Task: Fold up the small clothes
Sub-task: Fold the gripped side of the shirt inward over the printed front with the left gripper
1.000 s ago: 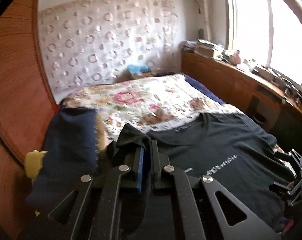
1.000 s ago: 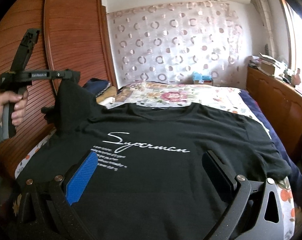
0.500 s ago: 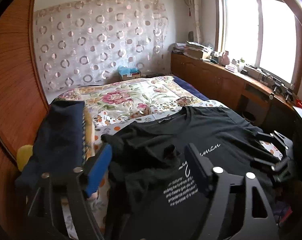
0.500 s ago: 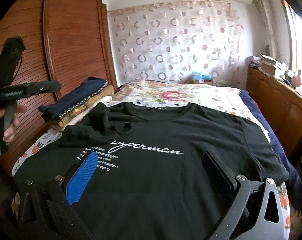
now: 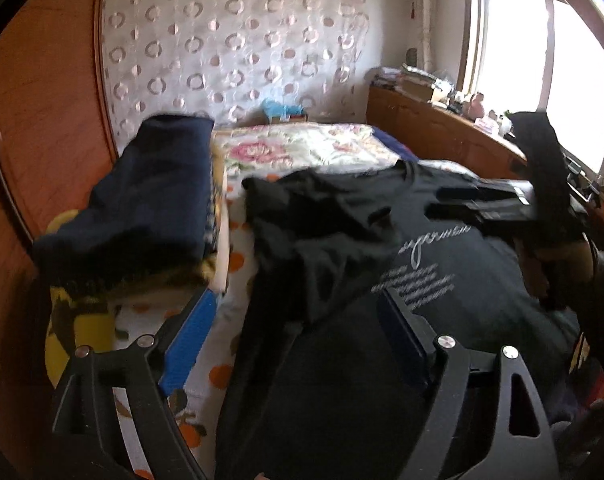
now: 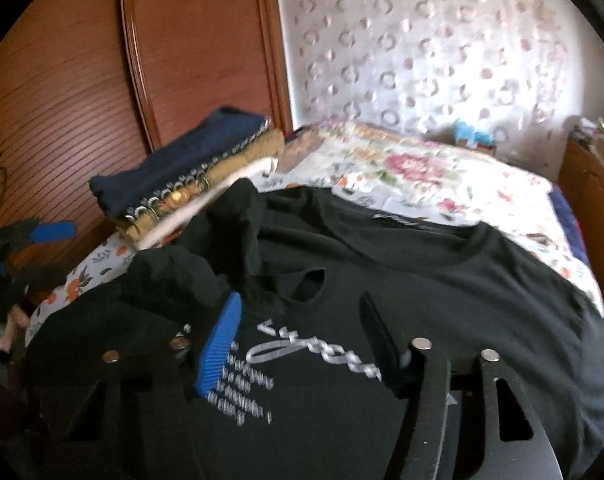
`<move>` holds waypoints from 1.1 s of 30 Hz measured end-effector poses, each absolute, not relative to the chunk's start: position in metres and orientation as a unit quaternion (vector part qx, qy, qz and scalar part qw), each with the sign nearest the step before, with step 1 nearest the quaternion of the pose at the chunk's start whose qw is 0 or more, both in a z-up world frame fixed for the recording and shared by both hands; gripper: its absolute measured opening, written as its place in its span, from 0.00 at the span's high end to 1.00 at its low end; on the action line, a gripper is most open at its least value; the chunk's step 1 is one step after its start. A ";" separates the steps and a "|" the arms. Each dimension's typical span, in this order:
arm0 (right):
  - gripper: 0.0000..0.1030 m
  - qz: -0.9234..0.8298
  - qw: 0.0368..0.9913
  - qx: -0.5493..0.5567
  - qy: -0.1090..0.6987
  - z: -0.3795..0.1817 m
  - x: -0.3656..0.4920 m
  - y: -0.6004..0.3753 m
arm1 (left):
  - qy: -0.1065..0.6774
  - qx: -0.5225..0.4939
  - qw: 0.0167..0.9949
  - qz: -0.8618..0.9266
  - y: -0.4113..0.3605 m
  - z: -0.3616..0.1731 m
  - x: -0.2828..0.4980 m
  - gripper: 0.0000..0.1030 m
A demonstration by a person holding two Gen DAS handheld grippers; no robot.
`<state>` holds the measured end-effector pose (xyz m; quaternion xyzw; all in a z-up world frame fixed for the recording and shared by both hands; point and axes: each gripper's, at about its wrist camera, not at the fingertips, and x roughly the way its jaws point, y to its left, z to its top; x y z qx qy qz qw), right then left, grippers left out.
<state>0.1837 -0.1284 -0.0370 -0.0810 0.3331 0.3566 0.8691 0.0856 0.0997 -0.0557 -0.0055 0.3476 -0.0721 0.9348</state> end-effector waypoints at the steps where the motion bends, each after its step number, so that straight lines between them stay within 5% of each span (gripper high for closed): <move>1: 0.44 0.357 0.866 -0.083 0.341 -0.040 0.192 -0.124 | 0.350 -0.007 0.934 -0.072 0.101 -0.059 0.085 0.19; 8: 0.46 0.352 0.842 -0.074 0.401 -0.063 0.244 -0.102 | 0.362 -0.009 0.929 -0.078 0.100 -0.072 0.086 0.19; 10: 0.53 0.358 0.839 -0.063 0.406 -0.066 0.250 -0.102 | 0.363 -0.008 0.929 -0.078 0.099 -0.075 0.086 0.18; 12: 0.80 0.368 0.830 -0.057 0.416 -0.063 0.254 -0.098 | 0.363 -0.007 0.928 -0.078 0.098 -0.076 0.087 0.17; 14: 0.95 0.379 0.827 -0.069 0.410 -0.059 0.245 -0.092 | 0.364 -0.008 0.928 -0.079 0.098 -0.077 0.087 0.17; 17: 0.97 0.369 0.843 -0.076 0.384 -0.046 0.235 -0.103 | 0.363 -0.008 0.929 -0.079 0.098 -0.076 0.087 0.16; 26: 0.96 0.273 0.887 -0.082 0.363 -0.041 0.237 -0.130 | 0.358 -0.008 0.930 -0.082 0.089 -0.072 0.095 0.16; 30: 0.61 0.271 0.880 -0.087 0.381 -0.054 0.239 -0.137 | 0.360 -0.007 0.929 -0.087 0.083 -0.071 0.104 0.16; 33: 0.49 0.263 0.879 -0.098 0.386 -0.057 0.228 -0.158 | 0.362 -0.008 0.928 -0.089 0.079 -0.070 0.112 0.16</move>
